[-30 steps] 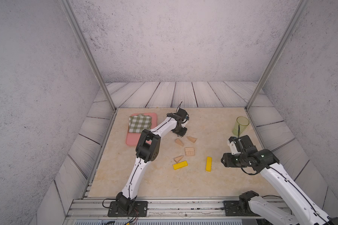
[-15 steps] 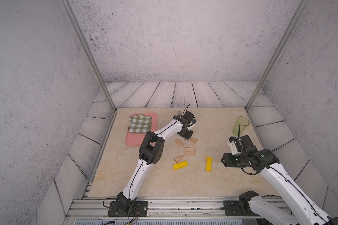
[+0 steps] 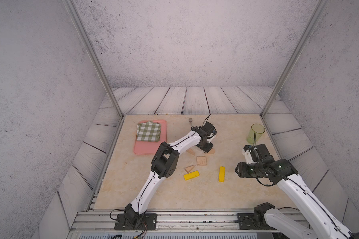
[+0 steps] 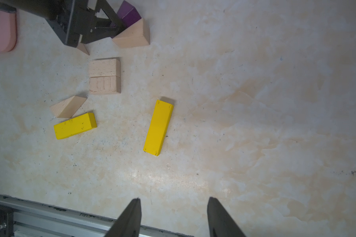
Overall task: Assemble a small pinwheel with building blocks
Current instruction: Assemble the building block at the center of the board.
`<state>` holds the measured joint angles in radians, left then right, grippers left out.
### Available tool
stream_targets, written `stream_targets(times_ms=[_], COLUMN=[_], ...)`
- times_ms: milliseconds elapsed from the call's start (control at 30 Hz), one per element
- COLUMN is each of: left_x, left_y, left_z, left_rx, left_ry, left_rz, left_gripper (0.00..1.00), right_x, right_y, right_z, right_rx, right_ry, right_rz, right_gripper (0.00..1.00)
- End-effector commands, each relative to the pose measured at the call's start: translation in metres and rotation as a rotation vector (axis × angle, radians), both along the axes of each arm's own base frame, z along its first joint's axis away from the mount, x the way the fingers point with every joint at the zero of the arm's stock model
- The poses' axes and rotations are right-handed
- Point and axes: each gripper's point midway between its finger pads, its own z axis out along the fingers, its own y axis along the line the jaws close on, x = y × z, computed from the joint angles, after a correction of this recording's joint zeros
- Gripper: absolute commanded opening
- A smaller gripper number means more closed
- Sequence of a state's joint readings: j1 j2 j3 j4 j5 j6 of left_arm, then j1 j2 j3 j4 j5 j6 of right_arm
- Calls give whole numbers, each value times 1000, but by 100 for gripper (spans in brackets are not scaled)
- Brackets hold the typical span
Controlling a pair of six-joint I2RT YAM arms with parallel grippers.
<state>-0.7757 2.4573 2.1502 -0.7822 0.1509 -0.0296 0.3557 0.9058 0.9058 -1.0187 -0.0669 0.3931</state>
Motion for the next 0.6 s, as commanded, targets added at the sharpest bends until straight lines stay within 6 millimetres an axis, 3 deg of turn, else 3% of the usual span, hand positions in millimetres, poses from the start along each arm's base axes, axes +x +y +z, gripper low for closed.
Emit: stream_targets(times_ms=[0,567], left_x=[-1,-15], left_y=[-5,-15], left_z=[-5,-2], left_rx=[-15,-23], left_ry=[21,25], left_rz=[12,6], left_gripper=[10,10], right_x=[-1,0], right_y=[-5,-4], right_z=[3,3], right_rx=[-7,-3], right_ry=[-14,-17], right_rz=[-23,-22], right_gripper=[56,56])
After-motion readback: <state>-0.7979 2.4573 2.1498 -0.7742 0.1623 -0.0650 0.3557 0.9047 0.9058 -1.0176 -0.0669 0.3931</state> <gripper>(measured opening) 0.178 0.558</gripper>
